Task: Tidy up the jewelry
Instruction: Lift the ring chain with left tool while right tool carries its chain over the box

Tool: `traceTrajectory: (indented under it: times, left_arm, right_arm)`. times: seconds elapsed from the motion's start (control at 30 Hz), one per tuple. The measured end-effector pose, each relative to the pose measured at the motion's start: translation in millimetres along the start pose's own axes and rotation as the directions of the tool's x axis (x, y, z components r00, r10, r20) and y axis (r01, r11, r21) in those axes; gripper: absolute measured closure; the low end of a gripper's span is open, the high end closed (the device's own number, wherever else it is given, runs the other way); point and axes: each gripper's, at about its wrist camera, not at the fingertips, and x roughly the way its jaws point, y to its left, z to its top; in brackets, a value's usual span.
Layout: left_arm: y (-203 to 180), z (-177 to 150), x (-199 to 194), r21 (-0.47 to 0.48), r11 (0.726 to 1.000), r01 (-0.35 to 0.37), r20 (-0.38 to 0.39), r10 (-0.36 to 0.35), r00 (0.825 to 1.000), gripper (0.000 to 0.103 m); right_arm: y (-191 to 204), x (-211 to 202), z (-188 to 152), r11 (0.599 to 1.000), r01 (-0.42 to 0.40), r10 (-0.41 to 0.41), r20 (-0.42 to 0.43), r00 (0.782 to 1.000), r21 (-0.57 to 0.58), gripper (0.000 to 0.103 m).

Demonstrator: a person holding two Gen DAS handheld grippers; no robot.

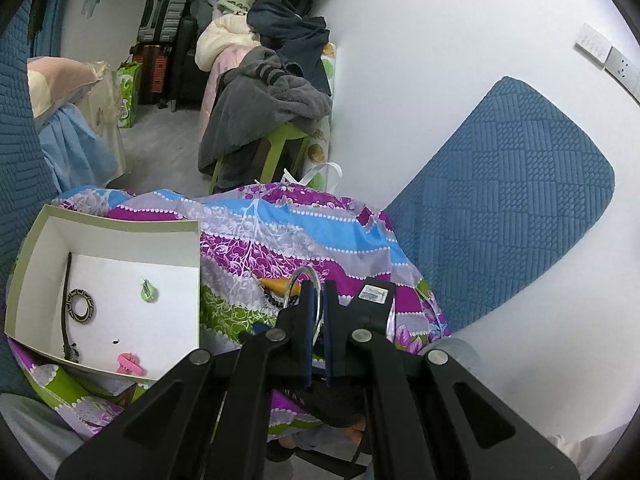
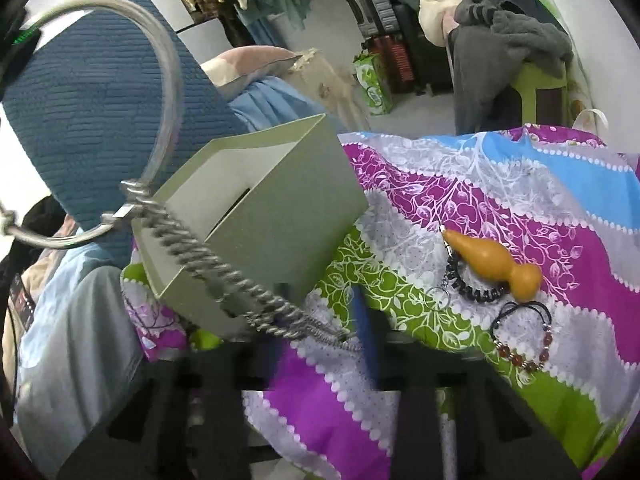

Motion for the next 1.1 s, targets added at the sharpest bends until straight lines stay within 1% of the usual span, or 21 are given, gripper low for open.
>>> traceTrajectory:
  times: [0.03, 0.1, 0.27, 0.43, 0.53, 0.63, 0.73, 0.87, 1.0, 1.1]
  left_arm:
    - [0.6, 0.5, -1.2, -0.002, 1.000, 0.000, 0.002, 0.000, 1.000, 0.099]
    - [2.4, 2.0, -4.1, -0.008, 1.000, 0.002, 0.009, -0.002, 1.000, 0.099]
    - [8.3, 6.6, -10.7, -0.018, 1.000, -0.007, 0.023, 0.007, 1.000, 0.099]
    - [14.9, 11.4, -18.2, -0.023, 1.000, -0.005, 0.034, 0.006, 0.999, 0.100]
    - [19.7, 14.4, -22.1, -0.027, 1.000, -0.002, 0.040, 0.003, 0.999, 0.100]
    - [24.1, 17.2, -24.7, -0.021, 1.000, -0.015, 0.043, 0.015, 0.999, 0.100]
    - [30.1, 20.3, -28.5, -0.016, 0.999, -0.033, 0.050, 0.034, 0.998, 0.100]
    - [44.1, 25.7, -37.9, -0.018, 0.998, -0.058, 0.069, 0.059, 0.996, 0.100]
    - [58.5, 32.0, -47.9, -0.020, 0.996, -0.081, 0.093, 0.083, 0.992, 0.100]
    - [70.0, 37.3, -54.0, -0.006, 0.993, -0.121, 0.105, 0.121, 0.987, 0.100]
  right_arm:
    - [-0.8, -1.7, 0.7, 1.000, -0.005, 0.005, 0.015, 1.000, 0.009, 0.098]
    - [-3.2, -5.1, 4.0, 0.999, 0.004, -0.005, 0.031, 0.999, 0.033, 0.099]
    - [-16.2, -13.7, 9.3, 0.991, 0.080, -0.085, 0.039, 0.996, 0.106, 0.100]
    - [-29.1, -25.6, 17.6, 0.970, 0.182, -0.189, 0.033, 0.981, 0.162, 0.100]
    - [-33.2, -35.4, 24.3, 0.960, 0.207, -0.222, 0.057, 0.973, 0.191, 0.101]
    - [-34.6, -46.3, 36.4, 0.946, 0.232, -0.254, 0.072, 0.965, 0.224, 0.101]
    - [-28.8, -57.8, 52.8, 0.944, 0.228, -0.257, 0.100, 0.961, 0.239, 0.101]
    - [-12.8, -71.3, 78.4, 0.945, 0.237, -0.271, 0.135, 0.953, 0.223, 0.101]
    - [10.0, -80.9, 103.8, 0.956, 0.226, -0.259, 0.175, 0.950, 0.187, 0.101]
    - [30.0, -84.4, 118.9, 0.966, 0.206, -0.235, 0.198, 0.952, 0.154, 0.101]
